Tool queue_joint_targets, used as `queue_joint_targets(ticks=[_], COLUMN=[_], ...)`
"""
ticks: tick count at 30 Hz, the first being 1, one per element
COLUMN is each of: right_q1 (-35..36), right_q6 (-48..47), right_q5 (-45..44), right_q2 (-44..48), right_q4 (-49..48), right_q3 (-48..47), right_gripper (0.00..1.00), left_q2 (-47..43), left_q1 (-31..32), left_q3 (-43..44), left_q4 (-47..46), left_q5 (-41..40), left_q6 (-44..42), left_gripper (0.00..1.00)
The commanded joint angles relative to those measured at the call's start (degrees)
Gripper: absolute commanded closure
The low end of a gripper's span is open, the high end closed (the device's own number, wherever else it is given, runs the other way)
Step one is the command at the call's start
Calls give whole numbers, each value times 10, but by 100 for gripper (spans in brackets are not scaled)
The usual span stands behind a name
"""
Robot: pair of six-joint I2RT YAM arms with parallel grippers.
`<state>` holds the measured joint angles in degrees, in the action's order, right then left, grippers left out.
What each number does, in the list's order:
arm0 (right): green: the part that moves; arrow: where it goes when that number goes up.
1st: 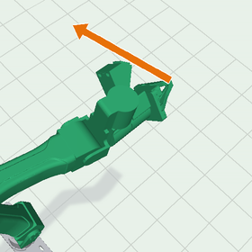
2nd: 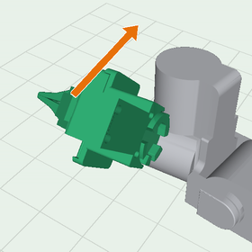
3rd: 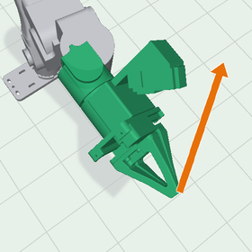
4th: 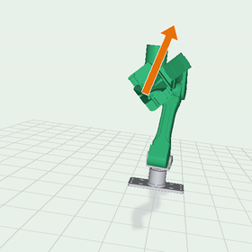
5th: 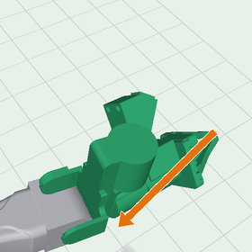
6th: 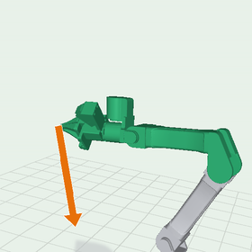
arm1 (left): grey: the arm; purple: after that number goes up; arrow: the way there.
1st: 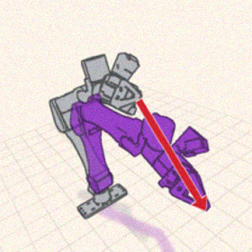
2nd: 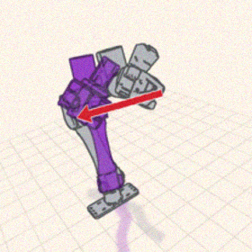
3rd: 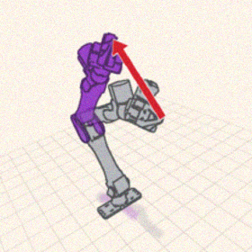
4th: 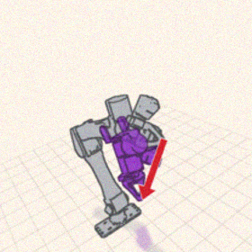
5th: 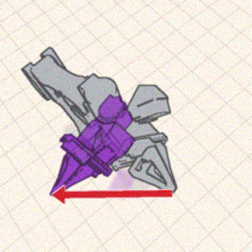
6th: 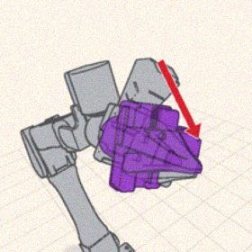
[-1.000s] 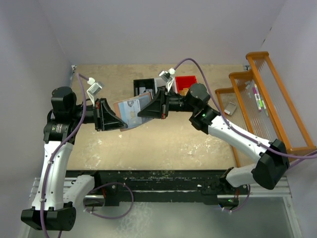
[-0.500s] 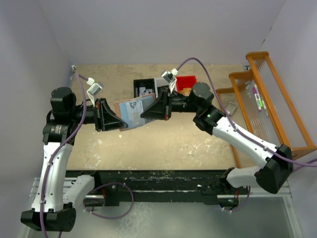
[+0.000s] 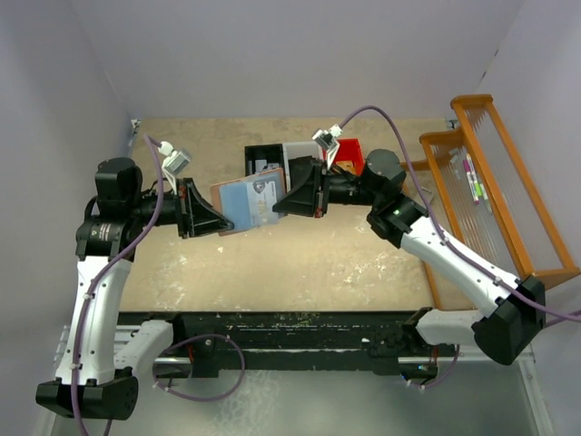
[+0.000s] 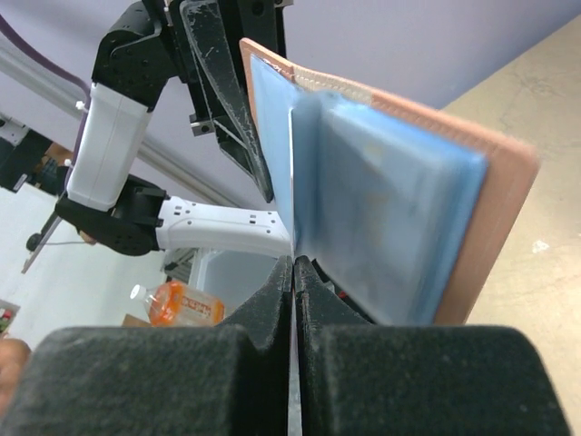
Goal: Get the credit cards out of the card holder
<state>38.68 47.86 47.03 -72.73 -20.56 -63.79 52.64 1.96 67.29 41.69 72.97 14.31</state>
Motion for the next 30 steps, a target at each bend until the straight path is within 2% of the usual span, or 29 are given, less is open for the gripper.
queue_joint_targets(ticks=[1, 3, 8, 9, 11, 13, 17, 21, 23, 28, 30], right_q1=[-18, -18, -12, -10, 0, 9, 11, 11, 9, -2, -22], right_q6=[-16, 1, 86, 109, 148, 158, 187, 184, 151, -10, -56], right_q5=[24, 39, 59, 61, 55, 55, 58, 57, 49, 0, -16], right_q2=[23, 19, -10, -15, -28, -43, -62, -51, -38, 0, 12], right_q4=[7, -18, -172, -206, -265, -281, -318, -306, -260, -4, 72], right_q3=[6, 16, 39, 47, 56, 53, 56, 77, 70, 13, -1], right_gripper=[100, 100, 98, 97, 86, 81, 84, 99, 100, 100, 100], left_q2=[-6, -8, -7, -9, -11, -15, -13, -12, -12, -4, 1], left_q1=[-5, -5, -5, -5, -5, -5, -5, -5, -5, -5, -5], left_q3=[23, 15, -16, -25, -45, -57, -58, -52, -40, -1, 12], left_q4=[-18, -34, -115, -142, -186, -213, -217, -204, -177, -71, -20], left_q5=[-1, 11, 51, 56, 63, 67, 73, 74, 70, 54, 25], left_q6=[-21, -9, 69, 96, 143, 164, 166, 156, 131, 22, -32], left_gripper=[100, 100, 100, 100, 100, 100, 100, 100, 100, 100, 100])
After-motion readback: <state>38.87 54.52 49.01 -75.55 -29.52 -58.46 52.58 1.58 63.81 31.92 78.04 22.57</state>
